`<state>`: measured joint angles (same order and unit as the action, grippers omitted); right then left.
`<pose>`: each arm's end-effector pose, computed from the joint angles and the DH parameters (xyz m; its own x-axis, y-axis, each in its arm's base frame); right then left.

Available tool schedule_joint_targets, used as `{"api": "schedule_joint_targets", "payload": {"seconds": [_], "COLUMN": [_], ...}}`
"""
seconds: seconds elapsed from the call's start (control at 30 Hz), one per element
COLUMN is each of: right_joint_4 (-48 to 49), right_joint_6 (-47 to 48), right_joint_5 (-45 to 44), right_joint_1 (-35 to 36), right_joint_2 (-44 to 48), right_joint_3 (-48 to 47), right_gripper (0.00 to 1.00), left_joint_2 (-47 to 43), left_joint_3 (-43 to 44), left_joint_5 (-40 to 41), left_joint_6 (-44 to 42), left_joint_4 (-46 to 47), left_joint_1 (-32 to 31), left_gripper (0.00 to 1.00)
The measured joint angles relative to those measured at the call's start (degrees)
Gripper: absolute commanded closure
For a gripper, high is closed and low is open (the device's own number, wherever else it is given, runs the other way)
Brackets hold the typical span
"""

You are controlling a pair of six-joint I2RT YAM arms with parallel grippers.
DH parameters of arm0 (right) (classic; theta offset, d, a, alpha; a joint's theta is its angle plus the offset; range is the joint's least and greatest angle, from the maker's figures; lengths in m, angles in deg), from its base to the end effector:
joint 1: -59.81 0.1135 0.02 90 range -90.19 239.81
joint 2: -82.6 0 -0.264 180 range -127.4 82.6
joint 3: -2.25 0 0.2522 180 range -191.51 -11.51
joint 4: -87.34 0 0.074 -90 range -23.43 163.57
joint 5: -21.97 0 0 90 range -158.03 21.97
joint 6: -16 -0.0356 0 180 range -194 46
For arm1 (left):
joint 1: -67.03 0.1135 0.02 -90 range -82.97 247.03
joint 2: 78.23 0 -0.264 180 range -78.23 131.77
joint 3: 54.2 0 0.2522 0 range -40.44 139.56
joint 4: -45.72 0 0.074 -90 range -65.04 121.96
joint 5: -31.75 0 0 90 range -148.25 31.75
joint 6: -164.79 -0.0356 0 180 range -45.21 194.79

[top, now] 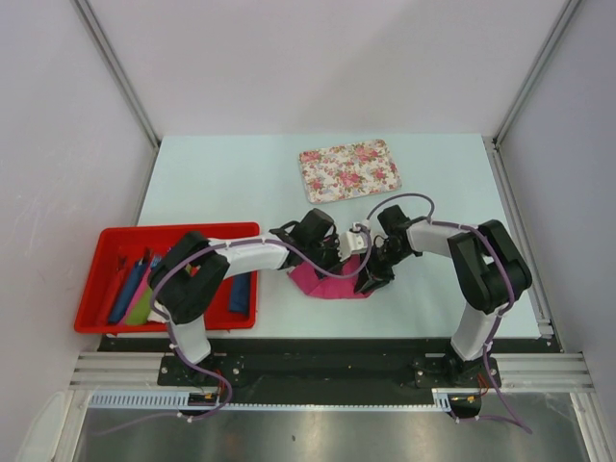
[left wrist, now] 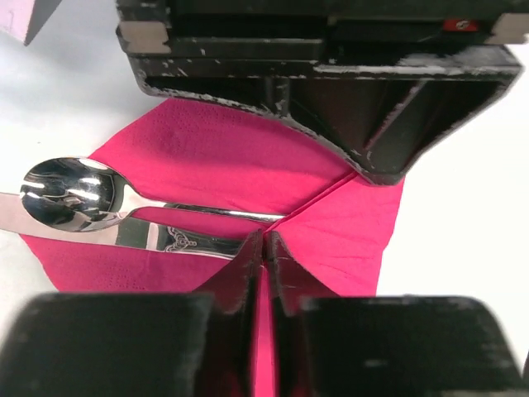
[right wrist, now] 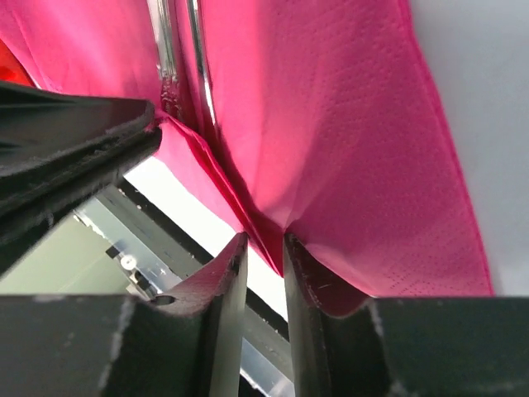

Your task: Place the utensils on the paper napkin and roll it up

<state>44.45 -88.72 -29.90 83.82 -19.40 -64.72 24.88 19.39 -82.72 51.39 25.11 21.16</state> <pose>0.2676 0.1433 0.1272 -0.9753 -0.2156 -0.0490 -0.1968 0.7452 0.6371 0.2453 -0.2741 0.1647 -0.1576 0.6816 -0.7146 0.9815 0.1879 -0.0372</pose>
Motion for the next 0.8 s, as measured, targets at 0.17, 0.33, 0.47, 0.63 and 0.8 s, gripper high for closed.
{"api": "schedule_joint_targets", "payload": {"seconds": [0.17,0.33,0.47,0.63,0.8], "right_joint_4": [-1.49,-2.19,-2.45,-2.67,-2.78], "right_joint_6": [0.87,1.42,1.49,1.49,1.53], "right_joint_5": [-0.79,-1.97,-2.56,-3.21,-3.52], "right_joint_1": [0.59,1.25,1.46,1.68,1.75], "right_joint_2": [-0.87,-0.87,-0.87,-0.87,-0.87], "right_joint_3": [-1.18,-1.77,-1.95,-2.10,-2.16], "right_gripper": [0.74,0.75,0.76,0.78,0.79], "left_joint_2": [-0.31,-5.55,-10.99,-12.11,-8.87], "left_joint_3": [0.50,-1.42,-4.15,-7.19,-7.28], "left_joint_5": [-0.79,-1.73,-1.70,-1.27,-0.90], "left_joint_6": [2.86,7.76,11.76,16.17,18.01], "left_joint_4": [-0.87,-3.30,-4.70,-5.44,-5.84], "left_joint_1": [0.17,1.51,2.38,2.89,2.99], "left_gripper": [0.50,0.47,0.51,0.60,0.80]}}
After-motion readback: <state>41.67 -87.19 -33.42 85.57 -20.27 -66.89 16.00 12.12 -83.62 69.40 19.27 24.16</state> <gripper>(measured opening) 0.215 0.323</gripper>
